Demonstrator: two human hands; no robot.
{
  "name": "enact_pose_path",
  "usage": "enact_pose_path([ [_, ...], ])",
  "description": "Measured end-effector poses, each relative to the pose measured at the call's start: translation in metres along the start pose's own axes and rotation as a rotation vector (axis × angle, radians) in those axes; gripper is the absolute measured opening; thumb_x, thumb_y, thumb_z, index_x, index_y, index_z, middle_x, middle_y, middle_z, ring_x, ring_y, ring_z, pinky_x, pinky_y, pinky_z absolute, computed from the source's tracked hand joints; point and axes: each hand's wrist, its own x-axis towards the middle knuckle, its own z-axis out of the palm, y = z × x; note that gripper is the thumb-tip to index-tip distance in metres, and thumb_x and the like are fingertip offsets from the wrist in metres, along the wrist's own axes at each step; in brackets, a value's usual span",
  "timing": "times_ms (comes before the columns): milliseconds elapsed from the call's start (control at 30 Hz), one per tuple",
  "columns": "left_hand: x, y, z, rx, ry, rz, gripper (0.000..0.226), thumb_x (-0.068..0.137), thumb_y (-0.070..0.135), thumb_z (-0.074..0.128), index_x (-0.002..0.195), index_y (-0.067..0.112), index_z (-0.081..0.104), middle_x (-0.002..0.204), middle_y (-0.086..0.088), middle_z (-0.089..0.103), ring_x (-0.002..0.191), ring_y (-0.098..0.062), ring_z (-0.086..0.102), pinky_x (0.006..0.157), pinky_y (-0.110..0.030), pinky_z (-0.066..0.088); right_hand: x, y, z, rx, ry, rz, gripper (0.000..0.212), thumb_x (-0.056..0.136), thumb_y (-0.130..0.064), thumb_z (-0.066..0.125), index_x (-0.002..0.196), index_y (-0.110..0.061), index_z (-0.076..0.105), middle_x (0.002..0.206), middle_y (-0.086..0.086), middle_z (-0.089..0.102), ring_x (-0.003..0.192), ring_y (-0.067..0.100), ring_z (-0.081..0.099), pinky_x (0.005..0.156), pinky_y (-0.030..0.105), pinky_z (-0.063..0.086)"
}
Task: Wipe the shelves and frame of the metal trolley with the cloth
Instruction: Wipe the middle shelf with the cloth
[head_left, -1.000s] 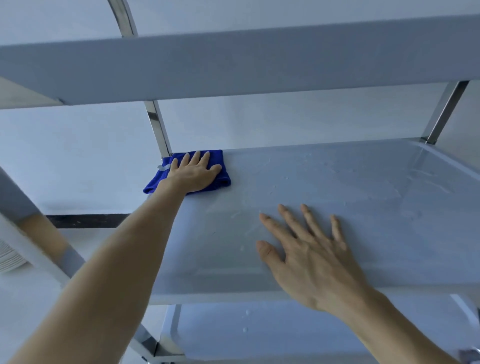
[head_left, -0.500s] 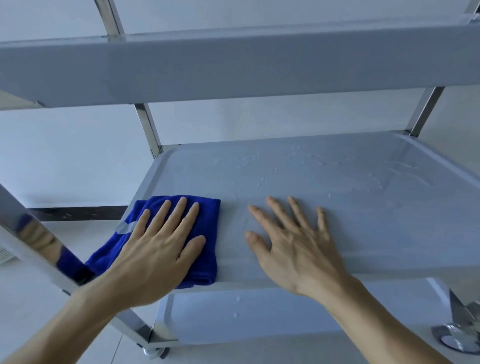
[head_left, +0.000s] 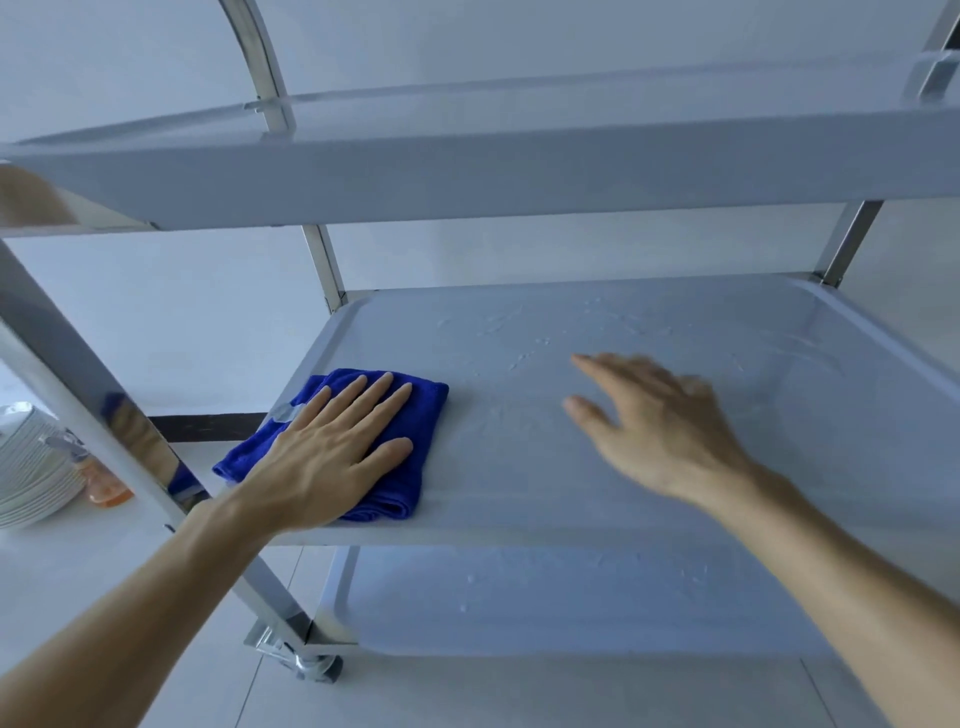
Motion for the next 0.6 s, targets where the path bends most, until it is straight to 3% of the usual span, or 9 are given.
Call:
enact_pose_path([
  [167,0.001,0.008,0.0,0.03,-0.022,-0.033,0.078,0.077,0.074,-0.011,0.146,0.04,-0.022,0.162,0.012,-0.022,0.15,-0.01,-0.02,0.124,-0.039,-0.007,-0.005,0.051,0.009,-0.094,-0.149,0.168,0.053,0.102,-0.06,0.015,0.154,-0.052,0.012,0.168,-0.017,0.002,0.155,0.02,0.0,0.12,0.062,0.003],
  [267,0.003,0.028,0.0,0.123,-0.043,-0.033,0.094,0.073,0.07,-0.018,0.158,0.032,-0.005,0.165,0.005,-0.019,0.152,-0.02,-0.018,0.123,-0.047,-0.002,-0.004,0.052,0.015,-0.086,-0.149,0.177,0.051,0.102,-0.059,0.011,0.153,-0.055,0.006,0.168,-0.017,-0.003,0.156,0.019,-0.004,0.119,0.063,-0.002],
  [500,0.031,0.119,0.01,-0.07,0.094,-0.037,0.07,0.099,0.057,0.019,0.159,0.026,0.003,0.167,0.003,-0.005,0.153,-0.023,-0.007,0.122,-0.049,-0.005,-0.005,0.053,0.015,-0.113,-0.156,0.172,0.052,0.102,-0.059,0.01,0.153,-0.055,0.003,0.167,-0.018,-0.006,0.156,0.018,-0.005,0.119,0.061,-0.001],
  [600,0.034,0.143,0.017,-0.106,0.091,0.046,0.073,0.095,0.059,0.016,0.159,0.026,0.004,0.167,0.003,-0.004,0.153,-0.023,-0.008,0.122,-0.049,-0.008,-0.006,0.054,0.013,-0.13,-0.162,0.173,0.053,0.101,-0.06,0.007,0.153,-0.055,0.001,0.167,-0.018,-0.006,0.155,0.017,-0.005,0.12,0.06,0.0],
])
